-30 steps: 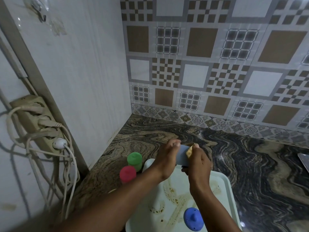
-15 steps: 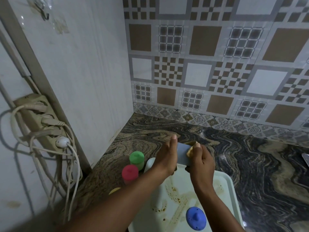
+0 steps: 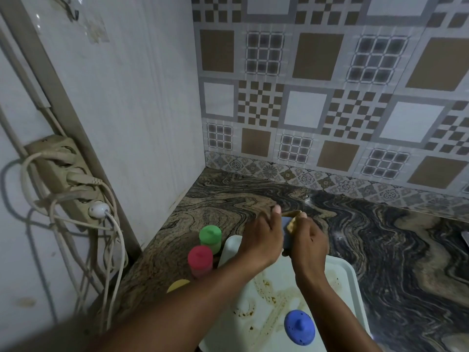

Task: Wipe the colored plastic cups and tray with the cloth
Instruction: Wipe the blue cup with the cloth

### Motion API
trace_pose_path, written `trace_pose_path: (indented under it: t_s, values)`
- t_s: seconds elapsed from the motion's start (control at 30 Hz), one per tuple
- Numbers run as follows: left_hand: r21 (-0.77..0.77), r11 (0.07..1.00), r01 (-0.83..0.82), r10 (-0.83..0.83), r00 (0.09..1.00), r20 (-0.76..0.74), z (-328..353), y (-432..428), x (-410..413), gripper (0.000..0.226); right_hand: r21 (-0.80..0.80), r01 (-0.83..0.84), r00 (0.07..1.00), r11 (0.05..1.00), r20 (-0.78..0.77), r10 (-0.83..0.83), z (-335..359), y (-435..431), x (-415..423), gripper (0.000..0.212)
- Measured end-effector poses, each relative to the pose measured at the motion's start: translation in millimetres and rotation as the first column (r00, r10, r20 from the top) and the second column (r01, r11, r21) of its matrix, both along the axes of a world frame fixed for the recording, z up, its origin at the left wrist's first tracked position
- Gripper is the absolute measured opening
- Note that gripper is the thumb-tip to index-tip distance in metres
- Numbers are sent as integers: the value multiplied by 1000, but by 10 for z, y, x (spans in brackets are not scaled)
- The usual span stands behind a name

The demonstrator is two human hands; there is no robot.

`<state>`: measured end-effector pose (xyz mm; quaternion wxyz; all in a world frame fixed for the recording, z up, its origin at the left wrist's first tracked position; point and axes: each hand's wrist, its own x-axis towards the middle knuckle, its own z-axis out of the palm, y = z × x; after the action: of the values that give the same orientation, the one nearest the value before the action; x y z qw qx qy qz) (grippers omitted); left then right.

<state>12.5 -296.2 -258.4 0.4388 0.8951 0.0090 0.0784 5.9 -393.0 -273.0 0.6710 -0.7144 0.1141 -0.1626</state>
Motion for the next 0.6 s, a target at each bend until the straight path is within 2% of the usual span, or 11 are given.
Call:
trace_pose_path:
  t_s: [0.07,0.13,0.17,0.2,0.27,0.33,0.37,0.43,0.5,0.57,0.6]
  values:
    - [184,976,119,-171,939,298,-58,66,-44,64,105,-10,998,994,-62,17,62,-13,27,46]
    - [351,887,299,-419,841,343,-259,255,51,53,159,-48,988,986,-138,71,73,-48,49,46]
    - [344,870,353,-460,832,309,-310,325,81,53,148,-69,983,987,-160,93,53,-67,54,46]
    - [278,883,379,-452,846,281,-325,341,83,55,128,-70,983,989,-160,91,28,-84,60,45]
    - [13,959,283,-279,936,214,-240,254,-1,64,78,-25,992,997,-121,34,-37,-79,60,45]
    - [-183,980,76,-89,994,-62,-138,100,17,67,8,22,998,1000,-60,-21,-87,-43,41,45]
    - [-151,988,23,-41,992,-117,-116,41,18,66,-12,30,999,999,-29,-30,-94,-25,35,44]
    - [-19,998,62,-60,994,97,-172,56,10,65,0,22,999,1000,-28,-22,-62,-7,48,42]
    - [139,955,261,-291,915,280,-273,203,19,63,78,-9,992,997,-122,19,-20,-23,82,40]
    - [299,878,374,-462,827,321,-418,390,119,63,145,-27,973,989,-222,59,-22,-46,100,39]
    - [291,873,392,-473,825,309,-454,428,129,62,148,-31,969,989,-237,66,-33,-51,102,39]
